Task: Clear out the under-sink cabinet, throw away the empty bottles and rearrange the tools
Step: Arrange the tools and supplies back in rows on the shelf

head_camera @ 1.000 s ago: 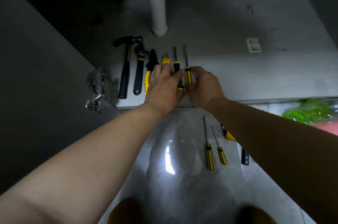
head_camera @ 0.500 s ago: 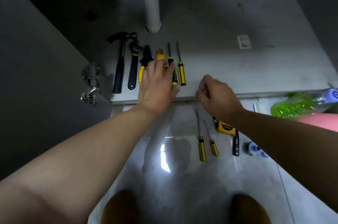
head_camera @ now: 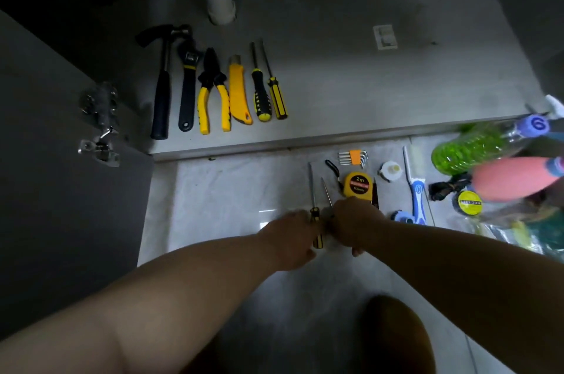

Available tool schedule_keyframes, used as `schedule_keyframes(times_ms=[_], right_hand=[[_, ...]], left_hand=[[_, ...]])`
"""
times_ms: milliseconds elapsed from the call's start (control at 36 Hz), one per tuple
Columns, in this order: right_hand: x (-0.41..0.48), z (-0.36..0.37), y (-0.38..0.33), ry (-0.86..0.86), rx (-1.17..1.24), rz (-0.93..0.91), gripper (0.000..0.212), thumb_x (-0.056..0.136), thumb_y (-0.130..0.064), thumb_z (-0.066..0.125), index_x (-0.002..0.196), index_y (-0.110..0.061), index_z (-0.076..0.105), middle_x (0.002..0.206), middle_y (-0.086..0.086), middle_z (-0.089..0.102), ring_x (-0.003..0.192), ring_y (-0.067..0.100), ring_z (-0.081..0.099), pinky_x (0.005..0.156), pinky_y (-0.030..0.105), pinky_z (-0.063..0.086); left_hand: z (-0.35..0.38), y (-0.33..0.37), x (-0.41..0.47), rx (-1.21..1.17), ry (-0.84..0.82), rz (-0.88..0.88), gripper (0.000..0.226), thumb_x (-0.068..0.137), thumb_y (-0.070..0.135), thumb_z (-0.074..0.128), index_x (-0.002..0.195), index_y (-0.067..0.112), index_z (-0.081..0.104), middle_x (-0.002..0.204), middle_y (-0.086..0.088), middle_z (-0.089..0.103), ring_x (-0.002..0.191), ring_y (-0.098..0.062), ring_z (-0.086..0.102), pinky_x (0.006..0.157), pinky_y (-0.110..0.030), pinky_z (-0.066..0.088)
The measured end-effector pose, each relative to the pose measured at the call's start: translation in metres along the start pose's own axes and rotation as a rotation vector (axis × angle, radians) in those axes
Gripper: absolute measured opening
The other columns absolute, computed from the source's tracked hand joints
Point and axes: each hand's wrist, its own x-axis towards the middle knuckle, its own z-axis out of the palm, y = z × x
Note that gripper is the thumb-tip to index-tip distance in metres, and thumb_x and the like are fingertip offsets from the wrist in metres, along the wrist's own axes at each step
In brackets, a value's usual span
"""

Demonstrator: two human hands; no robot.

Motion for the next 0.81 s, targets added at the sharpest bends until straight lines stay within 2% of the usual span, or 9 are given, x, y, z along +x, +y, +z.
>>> schedule_keyframes(times_ms=[167, 250, 306, 389, 417, 500, 583, 694, 806], right_hand=[[0.007, -0.003, 0.002, -0.099, 0.015, 0.002, 0.035, 0.086, -0.022, 0.077, 0.113, -0.004, 0.064, 0.109, 0.007, 0.072, 0.101, 0.023, 0.069, 0.088, 0.037, 0.058], [-0.002, -0.018, 0.0, -0.181, -0.103, -0.106, 0.041, 0.095, -0.04, 0.064, 0.122, -0.01, 0.064, 0.115, 0.007, 0.068, 0.113, 0.027, 0.06, 0.088, 0.035, 0.05], [-0.008, -0.031, 0.002, -0.27, -0.022, -0.033, 0.036, 0.099, -0.039, 0.057, 0.117, -0.009, 0.066, 0.107, 0.005, 0.073, 0.104, 0.023, 0.066, 0.082, 0.031, 0.047], [-0.006, -0.049, 0.009, -0.342, 0.352, 0.107, 0.015, 0.094, -0.019, 0.064, 0.088, -0.006, 0.068, 0.065, -0.003, 0.074, 0.063, 0.01, 0.072, 0.058, 0.021, 0.056], [-0.011, -0.057, 0.011, -0.332, 0.412, 0.093, 0.01, 0.091, -0.014, 0.068, 0.085, -0.005, 0.069, 0.061, -0.003, 0.073, 0.06, 0.01, 0.072, 0.054, 0.021, 0.056], [-0.026, -0.077, 0.019, -0.382, 0.54, 0.031, 0.025, 0.088, -0.015, 0.07, 0.105, 0.002, 0.072, 0.088, 0.009, 0.079, 0.089, 0.02, 0.076, 0.067, 0.028, 0.061], [-0.042, -0.102, 0.023, -0.4, 0.705, -0.142, 0.027, 0.091, -0.022, 0.068, 0.113, -0.007, 0.067, 0.103, 0.006, 0.077, 0.093, 0.017, 0.075, 0.066, 0.024, 0.053], [-0.056, -0.132, 0.021, -0.26, 0.94, -0.315, 0.011, 0.097, -0.017, 0.059, 0.105, -0.015, 0.067, 0.099, 0.009, 0.076, 0.078, 0.016, 0.074, 0.052, 0.018, 0.049], [-0.056, -0.156, 0.015, 0.061, 1.094, -0.354, 0.01, 0.098, -0.018, 0.058, 0.1, -0.011, 0.065, 0.098, 0.012, 0.077, 0.07, 0.014, 0.073, 0.055, 0.021, 0.051]], left_hand=[[-0.005, -0.005, 0.006, -0.11, 0.008, -0.054, 0.051, 0.091, 0.021, 0.067, 0.139, 0.013, 0.051, 0.132, -0.017, 0.055, 0.119, -0.035, 0.055, 0.097, -0.036, 0.048], [-0.004, -0.012, 0.002, -0.127, 0.013, -0.07, 0.042, 0.093, 0.019, 0.065, 0.133, 0.013, 0.053, 0.129, -0.015, 0.054, 0.115, -0.034, 0.057, 0.091, -0.032, 0.046], [-0.005, -0.017, -0.003, -0.135, 0.012, -0.049, 0.041, 0.092, 0.023, 0.066, 0.131, 0.018, 0.053, 0.126, -0.01, 0.053, 0.112, -0.03, 0.057, 0.085, -0.027, 0.042], [-0.009, -0.021, -0.015, -0.132, 0.036, -0.008, 0.039, 0.09, 0.027, 0.066, 0.126, 0.025, 0.051, 0.119, -0.002, 0.05, 0.106, -0.027, 0.057, 0.082, -0.025, 0.04], [-0.011, -0.021, -0.02, -0.126, 0.054, 0.003, 0.039, 0.09, 0.026, 0.065, 0.126, 0.028, 0.05, 0.118, 0.0, 0.049, 0.104, -0.026, 0.057, 0.081, -0.026, 0.043], [-0.019, -0.017, -0.035, -0.087, 0.149, 0.057, 0.046, 0.091, 0.026, 0.061, 0.134, 0.029, 0.045, 0.119, 0.002, 0.045, 0.098, -0.023, 0.056, 0.078, -0.027, 0.044], [-0.035, -0.009, -0.044, -0.048, 0.328, 0.105, 0.043, 0.092, 0.024, 0.06, 0.133, 0.023, 0.05, 0.115, -0.001, 0.048, 0.091, -0.021, 0.054, 0.074, -0.028, 0.044], [-0.067, -0.003, -0.044, -0.153, 0.567, 0.09, 0.038, 0.091, 0.026, 0.065, 0.126, 0.026, 0.05, 0.114, 0.001, 0.048, 0.094, -0.015, 0.053, 0.079, -0.033, 0.05], [-0.103, -0.009, -0.031, -0.259, 0.803, -0.021, 0.037, 0.091, 0.026, 0.067, 0.122, 0.031, 0.048, 0.12, 0.006, 0.047, 0.103, -0.012, 0.053, 0.085, -0.033, 0.053]])
